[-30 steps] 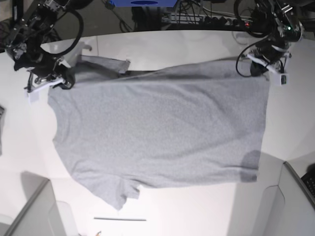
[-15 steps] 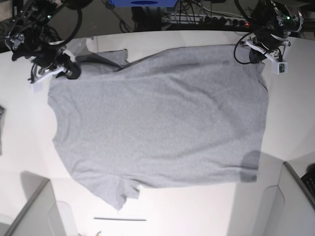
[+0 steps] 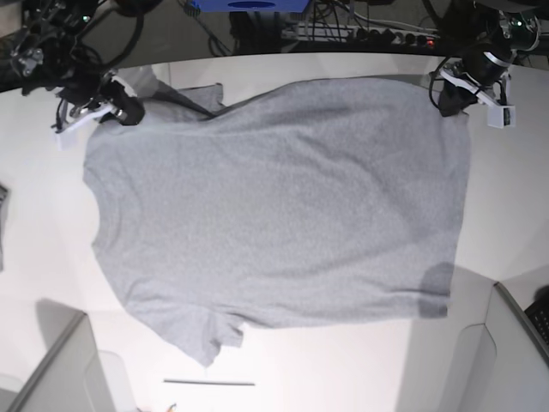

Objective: Fold the T-shirt properly
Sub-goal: 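Pinch the shirt edge with both grippers and lift it, then drag the lifted shirt edge toward the arm bases with both grippers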

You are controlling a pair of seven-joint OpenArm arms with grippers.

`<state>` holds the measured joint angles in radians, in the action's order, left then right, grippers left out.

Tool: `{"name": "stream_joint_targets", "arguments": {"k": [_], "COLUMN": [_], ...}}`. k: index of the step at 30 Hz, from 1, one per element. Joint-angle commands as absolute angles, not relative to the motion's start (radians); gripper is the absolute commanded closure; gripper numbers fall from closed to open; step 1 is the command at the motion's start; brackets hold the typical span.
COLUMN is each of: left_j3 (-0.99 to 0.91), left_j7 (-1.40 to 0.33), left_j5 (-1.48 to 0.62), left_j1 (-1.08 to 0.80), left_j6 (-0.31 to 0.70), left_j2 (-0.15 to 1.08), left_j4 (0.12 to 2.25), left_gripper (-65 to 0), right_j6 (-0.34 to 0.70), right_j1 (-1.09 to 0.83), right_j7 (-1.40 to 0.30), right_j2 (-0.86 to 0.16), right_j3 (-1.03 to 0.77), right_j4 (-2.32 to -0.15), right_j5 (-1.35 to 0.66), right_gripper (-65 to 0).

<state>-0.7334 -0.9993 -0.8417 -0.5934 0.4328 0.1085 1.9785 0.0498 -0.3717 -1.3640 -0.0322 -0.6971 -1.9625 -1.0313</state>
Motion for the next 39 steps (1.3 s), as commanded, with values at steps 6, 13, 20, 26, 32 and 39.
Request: {"name": "stream_joint_targets", "arguments": {"k": [6,13,20,26,32,39], "left_j3": [-0.740,-0.783,-0.782,-0.780,-0.779,-0.779], "left_j7": [-0.984,-0.986,-0.986,-0.986,-0.986,-0.986], "left_j5": [-1.000,-1.027,-1.032,-1.030,-1.027,-1.026], "left_j1": [-0.573,-0.521,-0.504,-0.483,-0.447,-0.410], "left_j6": [0.429,0.427,0.366,0.357,0.357,0.355], "left_j2": [0.119,0.114,0.113,0.111,0.111,0.117], "left_j4": [1.992,1.986,1.986,1.986,1.963,1.885], "left_gripper": [0.0,0.0,0.0,0.0,0.0,0.0], "right_j6": [0.048,0.048,0.048,0.048,0.027,-0.039], "right_j1": [-0.346,-0.338,-0.318,-0.298,-0.257,-0.157], "right_j7": [-1.351,-1.348,-1.349,-1.349,-1.351,-1.340], "right_j2": [-0.054,-0.054,-0.074,-0.074,-0.076,-0.105], "right_j3": [-0.727,-0.733,-0.733,-0.727,-0.725,-0.648], "right_j4": [-1.977,-1.975,-1.972,-1.920,-1.902,-1.753], "right_j5": [-1.127,-1.127,-1.101,-1.099,-1.099,-1.098], "right_gripper": [0.0,0.0,0.0,0.0,0.0,0.0]}}
